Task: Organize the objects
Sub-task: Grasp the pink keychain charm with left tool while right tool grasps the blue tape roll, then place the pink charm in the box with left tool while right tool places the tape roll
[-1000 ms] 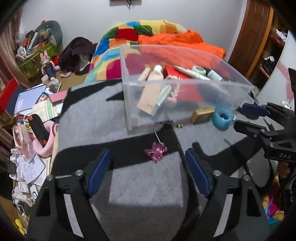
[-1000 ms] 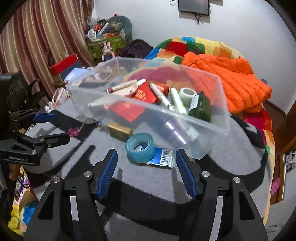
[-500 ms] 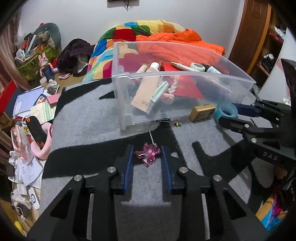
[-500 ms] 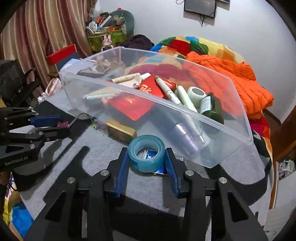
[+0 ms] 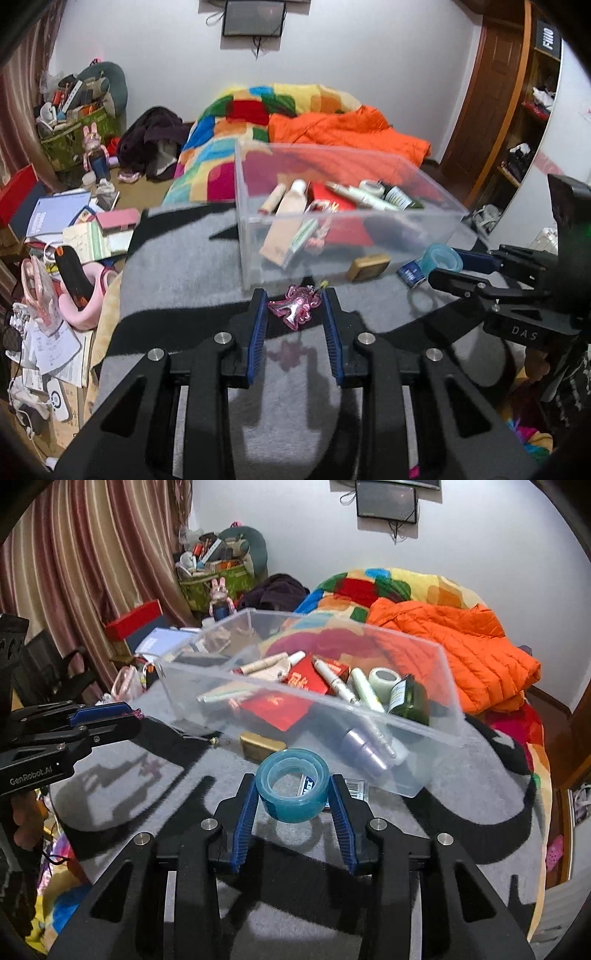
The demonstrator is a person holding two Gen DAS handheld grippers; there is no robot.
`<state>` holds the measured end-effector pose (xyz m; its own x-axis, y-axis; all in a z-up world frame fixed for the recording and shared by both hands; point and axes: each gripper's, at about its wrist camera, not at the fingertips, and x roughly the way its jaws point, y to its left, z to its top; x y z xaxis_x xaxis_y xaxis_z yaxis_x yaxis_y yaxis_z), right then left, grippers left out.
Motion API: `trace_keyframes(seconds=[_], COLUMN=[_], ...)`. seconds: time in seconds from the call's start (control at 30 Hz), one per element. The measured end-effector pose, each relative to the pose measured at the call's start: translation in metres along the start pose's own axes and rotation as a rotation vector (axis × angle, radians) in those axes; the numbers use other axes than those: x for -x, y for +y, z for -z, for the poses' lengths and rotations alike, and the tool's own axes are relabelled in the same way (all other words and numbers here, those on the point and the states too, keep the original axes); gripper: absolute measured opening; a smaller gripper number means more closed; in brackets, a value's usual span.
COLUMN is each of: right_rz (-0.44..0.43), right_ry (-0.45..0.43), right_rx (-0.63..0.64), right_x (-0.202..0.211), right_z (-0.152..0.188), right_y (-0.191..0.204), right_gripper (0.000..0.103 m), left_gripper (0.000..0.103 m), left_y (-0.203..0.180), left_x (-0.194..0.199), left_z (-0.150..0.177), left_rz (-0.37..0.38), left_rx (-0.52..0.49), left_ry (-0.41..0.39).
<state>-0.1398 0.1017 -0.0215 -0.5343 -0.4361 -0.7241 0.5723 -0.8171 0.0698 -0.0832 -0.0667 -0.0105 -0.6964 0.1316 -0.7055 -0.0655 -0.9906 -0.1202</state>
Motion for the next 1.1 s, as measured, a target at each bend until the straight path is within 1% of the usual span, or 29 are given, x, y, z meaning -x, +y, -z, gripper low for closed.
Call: trace_keyframes(seconds=[0.2,0.37,0.47,0.63,0.9,1.03,1.1], right_rz=[-0.002,0.007,0.01,-0.006,0.034,0.043,0.051], right_ry=[-0.067,-0.114,-0.13,-0.142,-0.162,-0.159,-0.144], right_rx=[-0.021,-0.045,-0.067,-0.108,-0.111,-0.117,-0.118], right_x=[0.024,0.036,0.04,0.04,0.035,0.027,0.019], right_z=[-0.011,-0.022,-0.028,-0.041,-0.062,-0.07,-0.073], right_y=[-0.003,-0.006,-0.011,-0.021,-0.028,-0.031,-0.033], right_gripper=[0.036,0.036,0.036,0.036,0.036,0.036,0.036], left_gripper=[0.029,0.029,0.029,0.029,0.029,0.029,0.029], left_y=[-0.006,-0.009,-0.008,-0.003,0.001,0.0,-0.001], left_x=[0.015,0.022,0.024,0.025,0.032,0.026,0.018], left_z=[-0.012,-0.024,-0.033,-0.048,-0.072,-0.082,-0.085], left_rz=[0.01,-0.015,-0.043,-0.051,-0.016,0.006,0.008], left_rx=[-0.008,-0.007,0.007,0.034,0.068,0.077,0.078], left_ry=[-0.061,-0.112,-0.137,-0.166,-0.225,-0.228,-0.216])
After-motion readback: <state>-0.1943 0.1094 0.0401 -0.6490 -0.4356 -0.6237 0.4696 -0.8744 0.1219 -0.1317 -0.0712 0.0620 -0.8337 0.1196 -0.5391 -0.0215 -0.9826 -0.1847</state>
